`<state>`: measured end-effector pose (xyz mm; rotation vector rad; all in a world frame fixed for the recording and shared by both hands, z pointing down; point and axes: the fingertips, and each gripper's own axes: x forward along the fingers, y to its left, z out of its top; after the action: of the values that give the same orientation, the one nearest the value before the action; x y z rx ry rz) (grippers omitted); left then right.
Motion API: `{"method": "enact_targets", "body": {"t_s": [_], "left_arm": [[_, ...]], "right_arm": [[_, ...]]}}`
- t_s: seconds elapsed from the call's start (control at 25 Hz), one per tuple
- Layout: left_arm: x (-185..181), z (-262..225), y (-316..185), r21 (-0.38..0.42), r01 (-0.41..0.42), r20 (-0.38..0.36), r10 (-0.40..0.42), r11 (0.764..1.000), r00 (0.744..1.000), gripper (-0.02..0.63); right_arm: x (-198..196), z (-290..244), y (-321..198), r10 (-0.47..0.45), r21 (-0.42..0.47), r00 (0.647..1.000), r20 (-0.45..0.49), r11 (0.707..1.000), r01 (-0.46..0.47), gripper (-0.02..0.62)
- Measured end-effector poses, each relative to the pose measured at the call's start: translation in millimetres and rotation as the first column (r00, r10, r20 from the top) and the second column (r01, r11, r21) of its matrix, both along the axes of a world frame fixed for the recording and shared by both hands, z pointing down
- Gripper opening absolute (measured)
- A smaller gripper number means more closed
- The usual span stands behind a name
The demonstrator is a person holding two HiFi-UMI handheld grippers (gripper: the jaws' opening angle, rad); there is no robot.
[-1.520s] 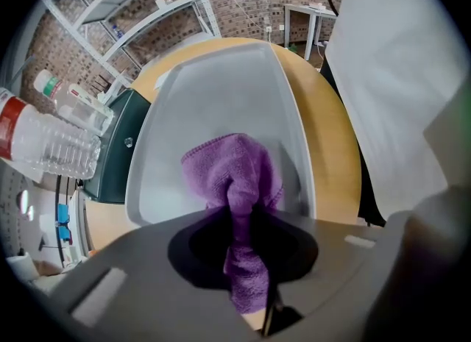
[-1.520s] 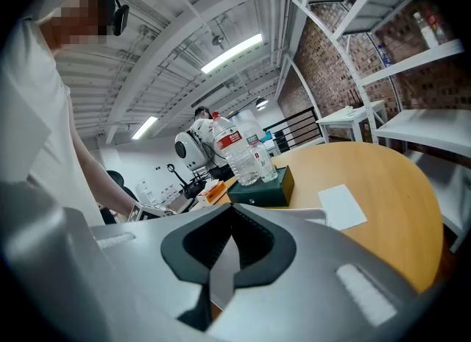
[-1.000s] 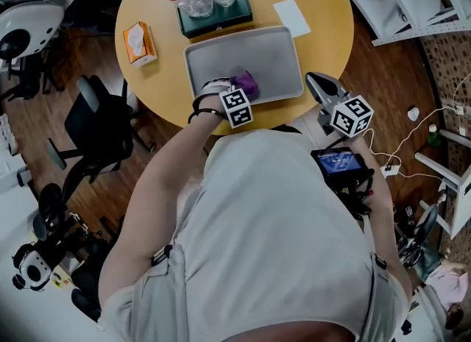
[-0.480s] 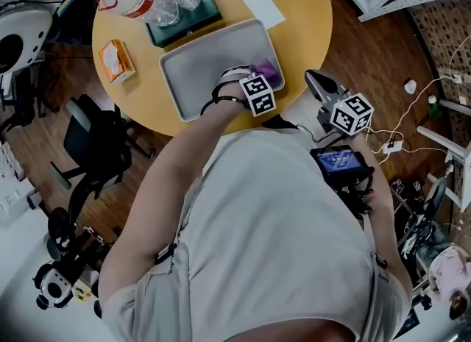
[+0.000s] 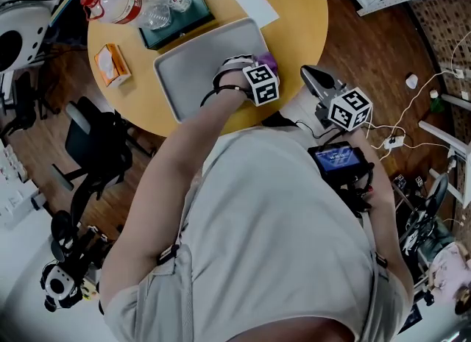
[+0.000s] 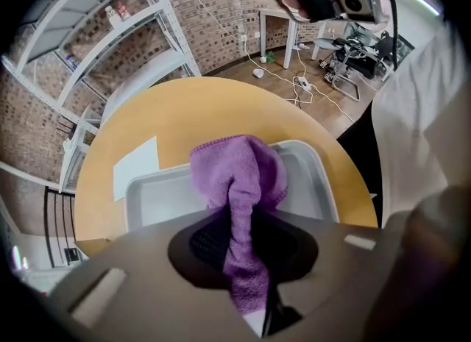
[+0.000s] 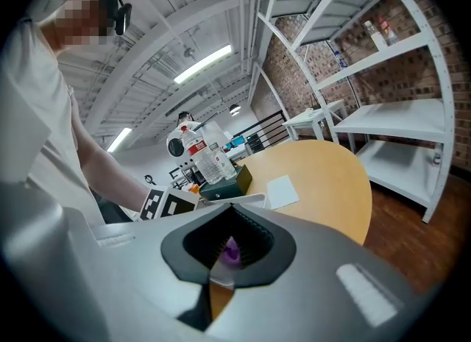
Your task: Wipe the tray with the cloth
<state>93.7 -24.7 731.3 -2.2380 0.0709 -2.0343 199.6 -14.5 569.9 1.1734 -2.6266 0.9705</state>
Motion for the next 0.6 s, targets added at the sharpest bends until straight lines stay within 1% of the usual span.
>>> {"method": "enact_targets", "body": {"t_s": [0.12, 0.2, 0.32, 0.44, 0.6], "left_arm": [[-3.1, -0.2, -22.8, 0.015, 0.015, 0.004, -0.015, 1.000, 1.000, 0.066], [-3.6, -1.7, -32.3, 0.008, 0.014, -0.003, -0.014, 1.000, 1.000, 0.066], [-3.4, -3.9, -32.1, 0.005, 0.010, -0.025, -0.010, 1.000, 1.000, 0.064], [-10.4, -4.1, -29.8, 0.031, -0.001, -0.016, 0.001, 1.000, 1.000, 0.063], [-36.8, -5.7, -23.7, 0.045, -0.023, -0.017, 0.023, 0.999, 1.000, 0.063]], "right_arm": [[3.5, 0.0, -2.0, 0.000, 0.000, 1.000, -0.001, 1.000, 0.000, 0.003], [6.1, 1.8, -0.5, 0.003, -0.004, 1.000, -0.001, 1.000, -0.003, 0.003], [8.1, 5.1, 2.5, 0.002, -0.015, 1.000, -0.002, 1.000, -0.002, 0.003], [3.1, 5.4, -0.3, -0.013, -0.015, 1.000, -0.001, 1.000, 0.013, 0.003], [-13.5, -0.7, -7.1, -0.050, -0.001, 0.999, 0.006, 0.999, 0.050, 0.003]]}}
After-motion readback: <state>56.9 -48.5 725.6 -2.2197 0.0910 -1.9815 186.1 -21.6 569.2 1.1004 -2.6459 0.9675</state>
